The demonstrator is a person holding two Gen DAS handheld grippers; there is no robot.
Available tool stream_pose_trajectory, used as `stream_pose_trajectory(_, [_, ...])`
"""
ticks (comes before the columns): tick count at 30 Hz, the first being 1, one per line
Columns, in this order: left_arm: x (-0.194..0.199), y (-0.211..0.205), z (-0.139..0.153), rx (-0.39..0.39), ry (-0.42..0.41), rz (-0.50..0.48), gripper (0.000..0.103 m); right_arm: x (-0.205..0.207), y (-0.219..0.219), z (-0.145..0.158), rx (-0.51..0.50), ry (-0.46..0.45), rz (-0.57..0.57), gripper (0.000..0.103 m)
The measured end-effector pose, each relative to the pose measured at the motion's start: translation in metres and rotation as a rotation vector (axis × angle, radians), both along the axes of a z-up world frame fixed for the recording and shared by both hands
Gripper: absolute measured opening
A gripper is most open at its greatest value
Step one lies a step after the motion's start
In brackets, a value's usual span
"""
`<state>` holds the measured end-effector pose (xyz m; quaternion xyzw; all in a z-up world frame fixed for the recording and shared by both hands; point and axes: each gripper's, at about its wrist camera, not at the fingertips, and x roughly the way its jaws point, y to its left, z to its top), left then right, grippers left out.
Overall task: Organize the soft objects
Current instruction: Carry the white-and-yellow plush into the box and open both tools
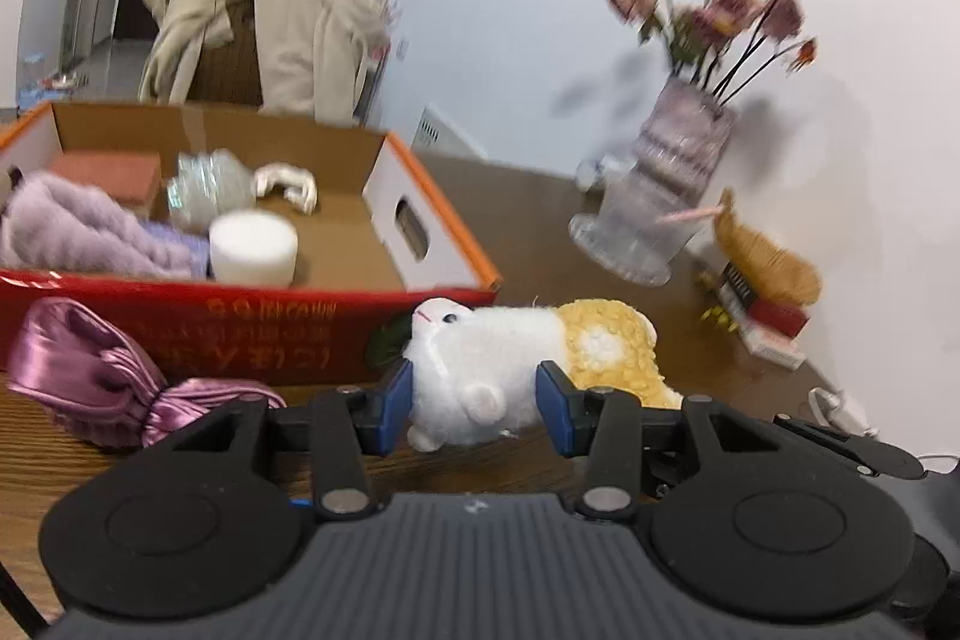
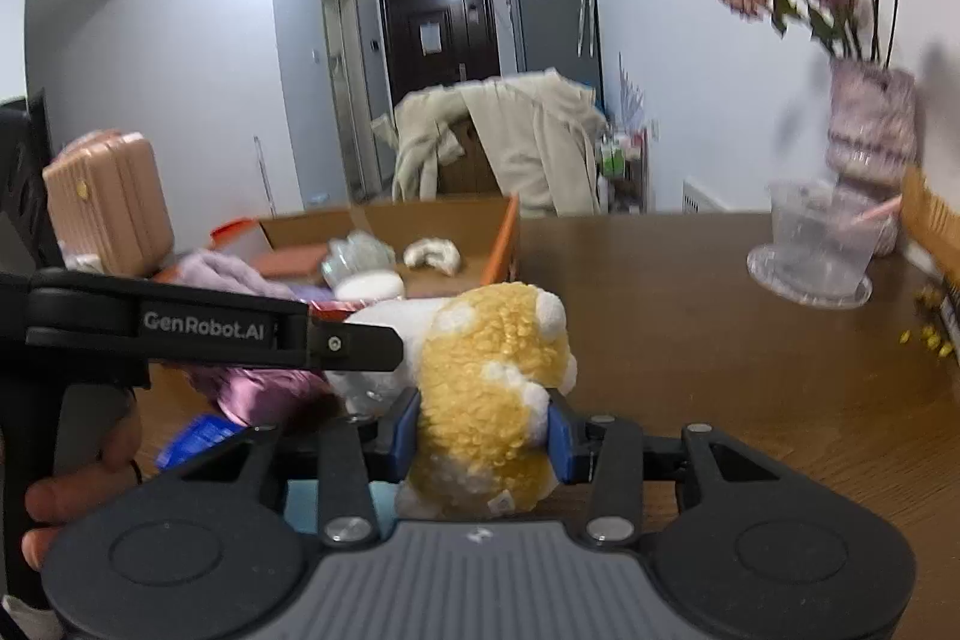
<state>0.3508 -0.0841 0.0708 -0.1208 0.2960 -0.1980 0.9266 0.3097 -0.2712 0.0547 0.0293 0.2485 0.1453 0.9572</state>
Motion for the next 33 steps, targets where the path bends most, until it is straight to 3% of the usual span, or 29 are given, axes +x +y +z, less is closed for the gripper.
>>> stream_pose_trajectory(9, [-0.026,0.015,0.035,-0.003,-0.066,0.011,0.045,-0.026,0.014,0.034,-0.003,-0.054,0.016,0.041])
stream_pose_trajectory(12, [0.005,0.024,0.055,-0.007,-0.054,0.006,0.045,0.002,0.020,0.054,-0.010,-0.064,0.022,0.042])
stream_pose_trajectory(16, [0.078,0.042,0.069,-0.019,0.008,0.030,0.045,0.077,0.032,0.073,-0.011,-0.025,0.047,0.041])
stream_pose_trajectory(22, [0.184,0.069,0.033,-0.110,0.175,0.097,0.045,0.190,0.068,0.058,-0.121,0.074,0.051,0.041])
stream_pose_trajectory(27, [0.223,0.083,-0.005,-0.064,0.246,0.159,0.042,0.240,0.115,0.021,-0.320,0.119,0.089,0.042])
stream_pose_trajectory(31, [0.223,0.092,-0.009,-0.070,0.248,0.191,0.047,0.260,0.118,0.005,-0.197,0.225,0.097,0.047])
stream_pose_trajectory(33, [0.216,0.092,-0.002,-0.045,0.220,0.196,0.048,0.262,0.116,0.002,-0.209,0.225,0.064,0.052])
